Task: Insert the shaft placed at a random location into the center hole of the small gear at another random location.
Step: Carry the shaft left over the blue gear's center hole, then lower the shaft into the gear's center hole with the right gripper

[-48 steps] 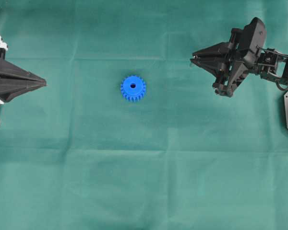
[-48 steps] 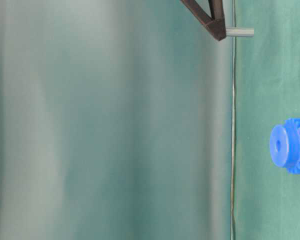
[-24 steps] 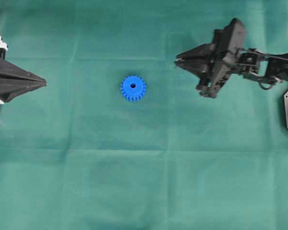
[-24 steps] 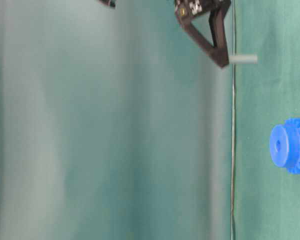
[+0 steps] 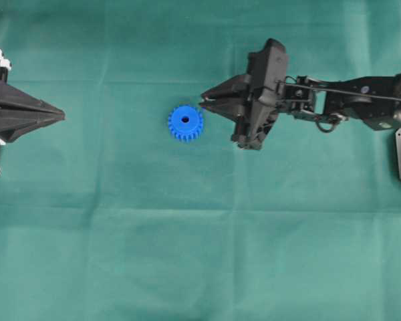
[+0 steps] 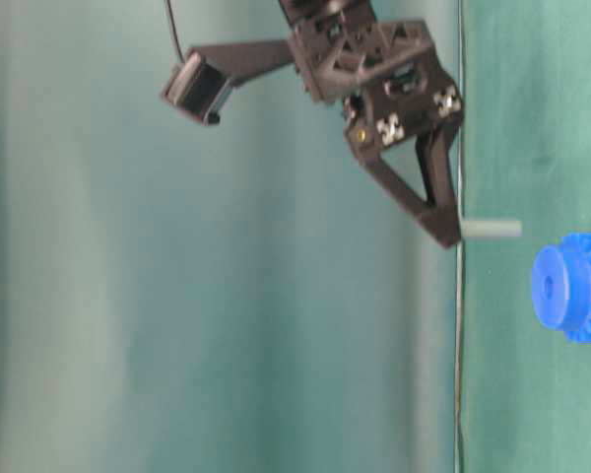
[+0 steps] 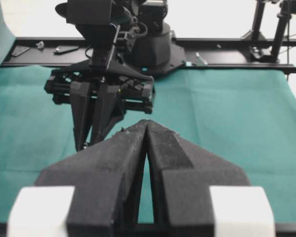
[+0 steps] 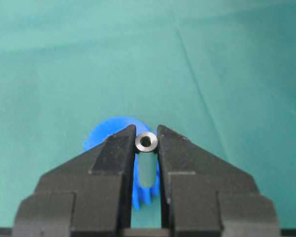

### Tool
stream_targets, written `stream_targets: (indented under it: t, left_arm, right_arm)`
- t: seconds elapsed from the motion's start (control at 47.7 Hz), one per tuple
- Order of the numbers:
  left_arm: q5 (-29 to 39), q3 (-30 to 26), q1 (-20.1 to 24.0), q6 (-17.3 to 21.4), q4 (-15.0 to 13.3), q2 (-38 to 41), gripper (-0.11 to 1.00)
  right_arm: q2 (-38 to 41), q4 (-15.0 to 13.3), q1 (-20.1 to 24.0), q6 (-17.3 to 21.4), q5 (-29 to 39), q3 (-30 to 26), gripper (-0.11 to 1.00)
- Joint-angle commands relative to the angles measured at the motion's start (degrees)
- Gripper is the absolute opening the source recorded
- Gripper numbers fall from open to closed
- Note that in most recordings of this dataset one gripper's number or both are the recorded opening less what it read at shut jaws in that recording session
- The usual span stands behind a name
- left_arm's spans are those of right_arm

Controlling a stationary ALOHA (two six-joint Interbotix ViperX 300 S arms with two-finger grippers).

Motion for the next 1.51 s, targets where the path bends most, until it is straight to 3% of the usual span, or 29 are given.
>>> stream_targets:
  t: [0.0,0.377,1.488]
  left_arm:
    - [-0.3,-1.2,0.1,-0.1,0.2,0.5,0.00]
    - [-0.3,-1.1,0.1,-0.1,0.2,0.5,0.00]
    - [-0.1,-1.1,0.0,0.0,0.2,0.5,0.00]
  right_arm:
    - [0.4,-0.4,0.7,-1.0,0.8,-3.0,0.13]
    - [2.5,-0.5,2.3,-1.0,1.2,-6.2,0.13]
    - [5.0,-0.6,2.2,-1.2,0.6,-6.9,0.13]
